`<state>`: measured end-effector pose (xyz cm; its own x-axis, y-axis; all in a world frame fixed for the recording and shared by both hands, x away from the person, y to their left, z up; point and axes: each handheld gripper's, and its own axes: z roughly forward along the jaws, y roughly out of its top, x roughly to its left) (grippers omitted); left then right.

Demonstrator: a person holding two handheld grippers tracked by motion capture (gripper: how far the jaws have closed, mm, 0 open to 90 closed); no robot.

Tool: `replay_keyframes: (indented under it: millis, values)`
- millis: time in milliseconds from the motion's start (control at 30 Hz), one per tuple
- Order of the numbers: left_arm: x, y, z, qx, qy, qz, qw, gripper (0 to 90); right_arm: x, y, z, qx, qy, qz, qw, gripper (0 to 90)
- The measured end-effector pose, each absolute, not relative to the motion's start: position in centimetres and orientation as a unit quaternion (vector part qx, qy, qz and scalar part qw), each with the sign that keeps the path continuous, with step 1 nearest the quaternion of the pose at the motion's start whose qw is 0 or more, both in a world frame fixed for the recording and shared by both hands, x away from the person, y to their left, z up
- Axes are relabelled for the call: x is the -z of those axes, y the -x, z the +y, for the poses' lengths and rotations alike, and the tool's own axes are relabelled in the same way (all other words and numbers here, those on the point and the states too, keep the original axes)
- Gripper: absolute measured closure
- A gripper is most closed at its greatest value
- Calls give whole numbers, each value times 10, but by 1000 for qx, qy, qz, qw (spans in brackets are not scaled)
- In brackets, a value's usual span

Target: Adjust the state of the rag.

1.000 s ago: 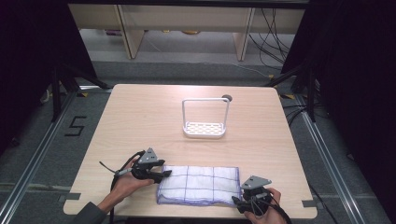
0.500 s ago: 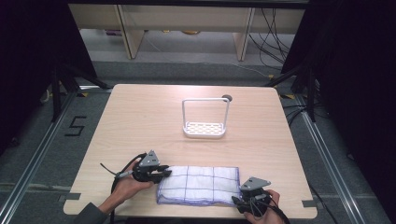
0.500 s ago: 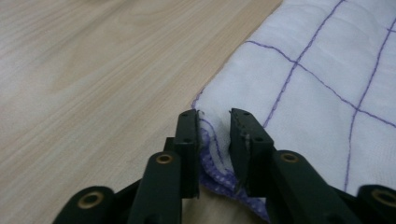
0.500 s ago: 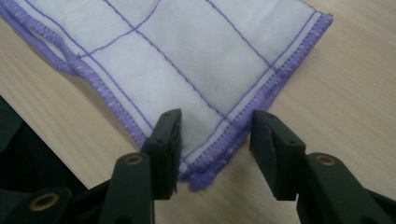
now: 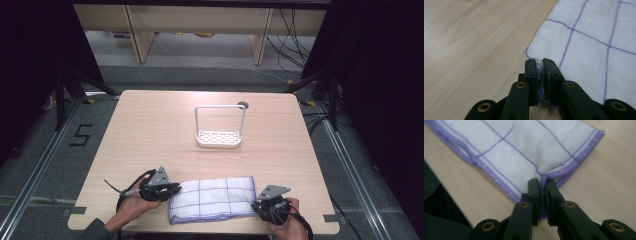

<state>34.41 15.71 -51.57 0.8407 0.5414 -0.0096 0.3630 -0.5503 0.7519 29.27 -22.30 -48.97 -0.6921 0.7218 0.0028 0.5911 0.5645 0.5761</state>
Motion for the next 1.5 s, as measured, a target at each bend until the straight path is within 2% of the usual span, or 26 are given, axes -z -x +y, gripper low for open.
replay_keyframes:
  millis: [333, 533, 700, 967, 1200, 1233, 1267, 1367, 1433, 1500]
  values:
    - [512, -303, 152, -97, -880, 230, 403, 818, 479, -370, -213, -255, -354, 890, 133, 853]
    - [510, -290, 138, -77, -884, 216, 408, 816, 476, -398, -203, -239, -349, 897, 131, 856]
    - [510, -283, 124, -73, -889, 183, 413, 817, 468, -417, -193, -236, -347, 897, 137, 855]
    - [511, -278, 108, -66, -892, 167, 414, 817, 466, -443, -168, -223, -324, 907, 151, 856]
    - [513, -276, 95, -42, -885, 166, 432, 813, 472, -457, -155, -241, -315, 905, 155, 854]
    - [514, -275, 93, -31, -879, 182, 441, 804, 473, -458, -153, -241, -321, 903, 151, 847]
    - [512, -277, 94, -39, -878, 177, 443, 761, 474, -459, -152, -246, -328, 900, 148, 819]
    - [508, -279, 96, 1, -863, 184, 471, 581, 474, -460, -154, -263, -347, 888, 145, 703]
    - [503, -283, 100, -17, -853, 205, 480, 448, 469, -457, -159, -291, -369, 869, 155, 614]
    - [493, -293, 107, -32, -843, 219, 491, 376, 460, -453, -172, -318, -392, 851, 143, 567]
